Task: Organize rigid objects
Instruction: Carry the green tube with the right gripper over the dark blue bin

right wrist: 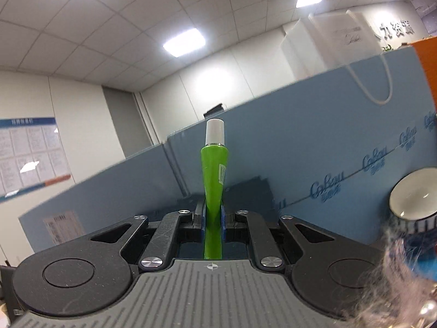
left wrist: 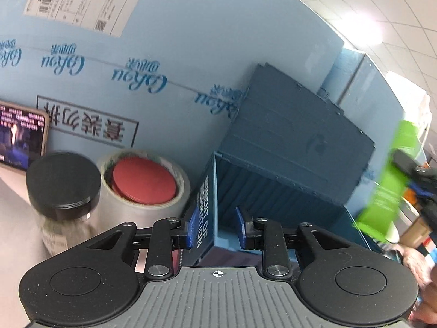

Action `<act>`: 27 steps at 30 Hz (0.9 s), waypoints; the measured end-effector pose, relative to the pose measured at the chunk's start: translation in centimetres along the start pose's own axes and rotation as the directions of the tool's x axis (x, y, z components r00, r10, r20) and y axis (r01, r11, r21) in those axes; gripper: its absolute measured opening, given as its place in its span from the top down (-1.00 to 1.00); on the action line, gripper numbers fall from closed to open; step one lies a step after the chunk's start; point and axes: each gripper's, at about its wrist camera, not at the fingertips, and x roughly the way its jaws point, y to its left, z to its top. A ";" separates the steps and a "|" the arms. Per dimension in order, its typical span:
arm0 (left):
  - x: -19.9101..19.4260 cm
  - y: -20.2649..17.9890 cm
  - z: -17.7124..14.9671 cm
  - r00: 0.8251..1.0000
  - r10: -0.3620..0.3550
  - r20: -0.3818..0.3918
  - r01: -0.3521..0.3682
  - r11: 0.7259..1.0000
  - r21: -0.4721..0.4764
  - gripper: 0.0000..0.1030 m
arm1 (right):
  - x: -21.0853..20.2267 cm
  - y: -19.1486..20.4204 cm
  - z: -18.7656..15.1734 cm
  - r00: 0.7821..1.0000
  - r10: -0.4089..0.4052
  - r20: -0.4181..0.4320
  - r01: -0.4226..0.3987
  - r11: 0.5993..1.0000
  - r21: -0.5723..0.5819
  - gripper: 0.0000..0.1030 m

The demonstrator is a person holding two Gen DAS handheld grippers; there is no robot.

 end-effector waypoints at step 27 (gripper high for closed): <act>-2.7 0.9 1.6 0.988 -0.154 0.029 0.156 0.984 -0.090 -0.24 | 5.4 3.4 -5.4 0.898 -0.214 -0.383 -0.044 0.824 -0.565 0.79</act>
